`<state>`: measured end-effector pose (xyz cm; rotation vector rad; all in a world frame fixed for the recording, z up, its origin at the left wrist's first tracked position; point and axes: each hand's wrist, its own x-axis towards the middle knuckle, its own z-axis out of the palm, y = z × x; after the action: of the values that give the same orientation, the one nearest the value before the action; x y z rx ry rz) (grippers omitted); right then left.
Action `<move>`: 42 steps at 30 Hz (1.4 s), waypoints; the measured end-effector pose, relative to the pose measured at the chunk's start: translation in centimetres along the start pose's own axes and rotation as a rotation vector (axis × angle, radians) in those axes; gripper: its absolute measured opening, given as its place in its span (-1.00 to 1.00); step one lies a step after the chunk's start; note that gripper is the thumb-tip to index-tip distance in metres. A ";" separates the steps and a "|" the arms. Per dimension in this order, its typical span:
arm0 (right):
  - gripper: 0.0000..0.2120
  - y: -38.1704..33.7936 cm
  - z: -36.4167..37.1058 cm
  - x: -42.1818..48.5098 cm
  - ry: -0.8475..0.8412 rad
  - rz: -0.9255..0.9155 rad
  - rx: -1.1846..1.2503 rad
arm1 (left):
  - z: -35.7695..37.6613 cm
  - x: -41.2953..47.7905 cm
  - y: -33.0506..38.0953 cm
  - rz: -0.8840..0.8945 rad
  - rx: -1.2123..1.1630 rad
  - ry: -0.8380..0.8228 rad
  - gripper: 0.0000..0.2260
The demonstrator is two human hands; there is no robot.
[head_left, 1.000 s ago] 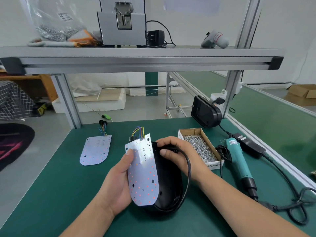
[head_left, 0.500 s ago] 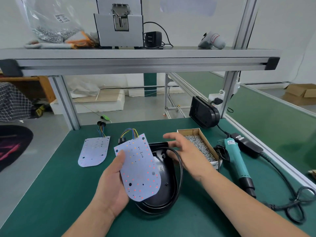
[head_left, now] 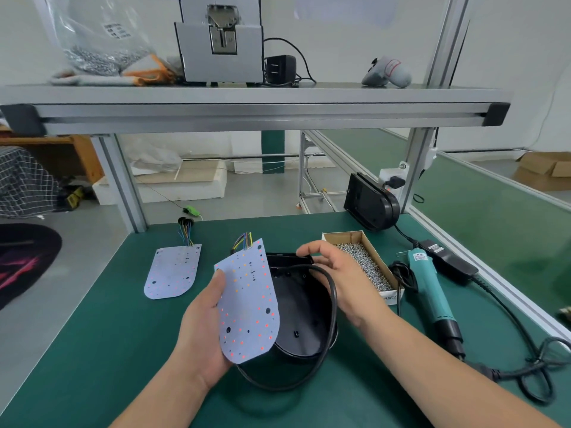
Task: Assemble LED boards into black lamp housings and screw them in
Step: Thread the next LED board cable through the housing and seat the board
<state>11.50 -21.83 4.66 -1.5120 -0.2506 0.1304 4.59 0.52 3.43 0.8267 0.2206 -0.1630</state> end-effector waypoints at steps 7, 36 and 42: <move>-0.81 0.6 0.5 0.5 0.033 0.186 0.232 | -0.4 0.6 0.0 0.075 -0.054 0.049 -0.60; -0.80 -0.7 -1.1 0.4 -0.214 0.092 -0.377 | 1.5 -0.5 -1.9 -0.012 0.356 -0.120 -0.53; -0.88 0.3 -0.1 0.3 -0.088 0.054 -0.370 | 1.4 -0.3 -1.3 0.001 0.408 -0.099 -0.52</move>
<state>11.79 -21.86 4.41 -1.8842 -0.3171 0.2018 4.22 -1.36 3.54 1.2206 0.0936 -0.2521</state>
